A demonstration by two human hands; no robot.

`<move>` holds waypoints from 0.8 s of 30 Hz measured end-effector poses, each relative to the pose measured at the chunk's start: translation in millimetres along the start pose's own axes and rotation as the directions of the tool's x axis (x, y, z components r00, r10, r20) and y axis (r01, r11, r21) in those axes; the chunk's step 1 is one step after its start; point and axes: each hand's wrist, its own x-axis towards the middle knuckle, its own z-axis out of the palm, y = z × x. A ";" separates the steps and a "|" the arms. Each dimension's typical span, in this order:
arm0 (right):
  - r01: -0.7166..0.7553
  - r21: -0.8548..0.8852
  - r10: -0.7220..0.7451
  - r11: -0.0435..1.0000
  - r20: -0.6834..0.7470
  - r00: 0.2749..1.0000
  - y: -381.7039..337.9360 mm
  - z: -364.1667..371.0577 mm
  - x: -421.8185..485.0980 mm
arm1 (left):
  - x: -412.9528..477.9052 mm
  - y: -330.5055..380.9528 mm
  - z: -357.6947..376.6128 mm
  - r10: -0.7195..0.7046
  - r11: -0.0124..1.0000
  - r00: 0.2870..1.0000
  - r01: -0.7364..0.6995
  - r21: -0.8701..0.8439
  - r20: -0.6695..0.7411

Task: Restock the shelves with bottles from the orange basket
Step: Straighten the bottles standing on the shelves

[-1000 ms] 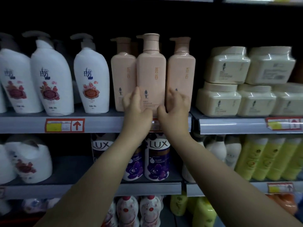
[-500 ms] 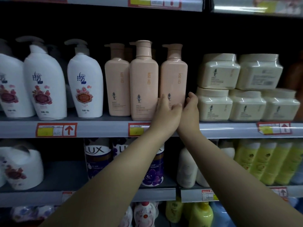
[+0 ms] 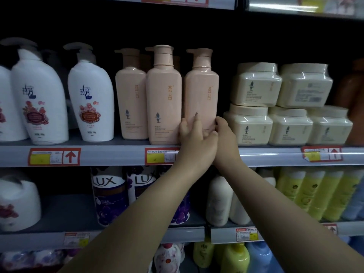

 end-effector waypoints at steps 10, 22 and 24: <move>0.082 -0.015 -0.082 0.997 0.004 0.997 -0.4 -2.7 -16.4 | -17.0 4.8 -1.0 -0.022 0.992 0.998 0.013 -0.126 -0.067; 0.268 -0.111 -0.289 0.957 -0.288 0.913 -35.2 15.3 -23.0 | -29.5 -0.9 -54.6 -0.064 0.976 0.989 0.034 -0.216 -0.134; 0.335 -0.020 -0.329 0.942 -0.258 0.908 -52.5 29.2 -29.4 | -26.1 -7.2 -72.3 -0.067 0.977 0.979 0.025 -0.214 -0.191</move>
